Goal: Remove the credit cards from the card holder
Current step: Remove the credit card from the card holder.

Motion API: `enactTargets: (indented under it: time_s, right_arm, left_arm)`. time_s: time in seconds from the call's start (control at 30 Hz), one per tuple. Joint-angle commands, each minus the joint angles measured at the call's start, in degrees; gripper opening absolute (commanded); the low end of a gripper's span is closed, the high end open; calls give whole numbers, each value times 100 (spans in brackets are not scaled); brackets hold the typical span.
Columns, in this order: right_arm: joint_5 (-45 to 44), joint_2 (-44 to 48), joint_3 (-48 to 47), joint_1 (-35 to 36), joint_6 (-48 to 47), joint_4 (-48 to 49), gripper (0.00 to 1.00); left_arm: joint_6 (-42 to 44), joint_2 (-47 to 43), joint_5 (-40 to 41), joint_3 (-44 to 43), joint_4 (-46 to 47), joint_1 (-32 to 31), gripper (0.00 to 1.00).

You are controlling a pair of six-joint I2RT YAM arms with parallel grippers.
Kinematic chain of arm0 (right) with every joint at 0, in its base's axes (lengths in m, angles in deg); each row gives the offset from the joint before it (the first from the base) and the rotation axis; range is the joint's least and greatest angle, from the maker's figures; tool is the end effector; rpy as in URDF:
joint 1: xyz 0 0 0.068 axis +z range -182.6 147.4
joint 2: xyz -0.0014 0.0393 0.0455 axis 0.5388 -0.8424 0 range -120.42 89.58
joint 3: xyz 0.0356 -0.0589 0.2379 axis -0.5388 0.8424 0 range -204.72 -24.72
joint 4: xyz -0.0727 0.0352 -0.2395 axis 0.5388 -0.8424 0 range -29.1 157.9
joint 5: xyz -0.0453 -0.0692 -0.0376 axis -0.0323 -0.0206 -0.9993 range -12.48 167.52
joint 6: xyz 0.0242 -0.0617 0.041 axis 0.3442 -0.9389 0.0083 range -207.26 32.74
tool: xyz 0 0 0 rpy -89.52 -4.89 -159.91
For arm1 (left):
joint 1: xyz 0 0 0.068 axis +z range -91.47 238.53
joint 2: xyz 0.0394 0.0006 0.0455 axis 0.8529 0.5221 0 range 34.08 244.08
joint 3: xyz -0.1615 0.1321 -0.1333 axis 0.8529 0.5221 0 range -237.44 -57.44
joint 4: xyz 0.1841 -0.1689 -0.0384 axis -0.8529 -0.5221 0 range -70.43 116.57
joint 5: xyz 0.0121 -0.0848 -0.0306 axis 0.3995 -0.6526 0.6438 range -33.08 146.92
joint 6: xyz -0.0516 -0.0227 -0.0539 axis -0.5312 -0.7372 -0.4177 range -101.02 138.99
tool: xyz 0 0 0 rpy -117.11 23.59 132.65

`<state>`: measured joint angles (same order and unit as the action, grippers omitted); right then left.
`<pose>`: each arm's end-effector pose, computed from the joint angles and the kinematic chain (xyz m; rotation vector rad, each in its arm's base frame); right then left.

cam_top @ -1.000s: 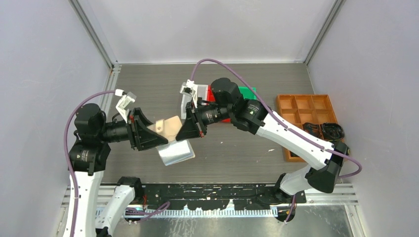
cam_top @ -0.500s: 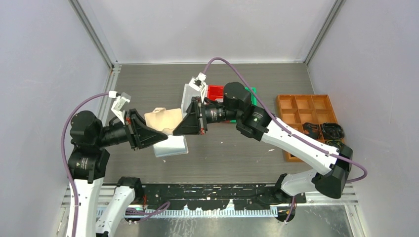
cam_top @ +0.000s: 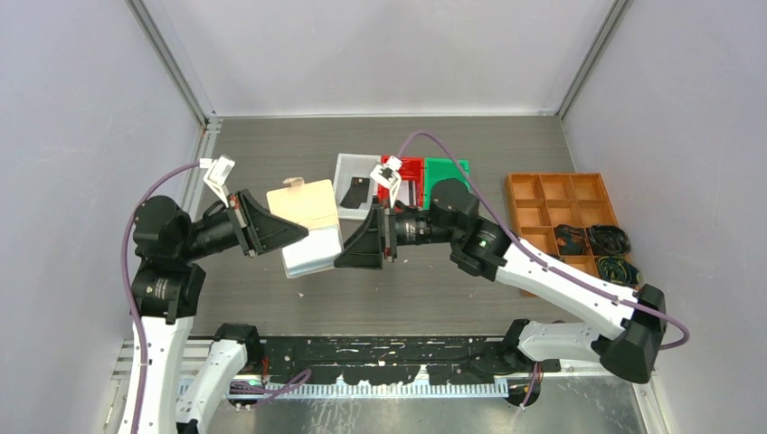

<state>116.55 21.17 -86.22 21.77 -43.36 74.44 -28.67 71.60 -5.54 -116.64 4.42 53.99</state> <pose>0.1402 0.2677 0.3651 -0.8024 1.7494 1.7848 0.1280 -0.0694 0.4003 0.2976 1.7853 -1.5214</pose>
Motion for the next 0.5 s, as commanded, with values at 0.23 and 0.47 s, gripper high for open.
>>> enactTargets:
  time_s: [0.23, 0.47]
  right_arm:
    - [-739, 557, 430, 40, -216, 523, 56]
    - [-1064, 521, 545, 47, -259, 653, 48]
  left_arm:
    - [-1741, 275, 172, -16, 1286, -16, 0]
    - [-1878, 273, 196, -68, 1270, -12, 0]
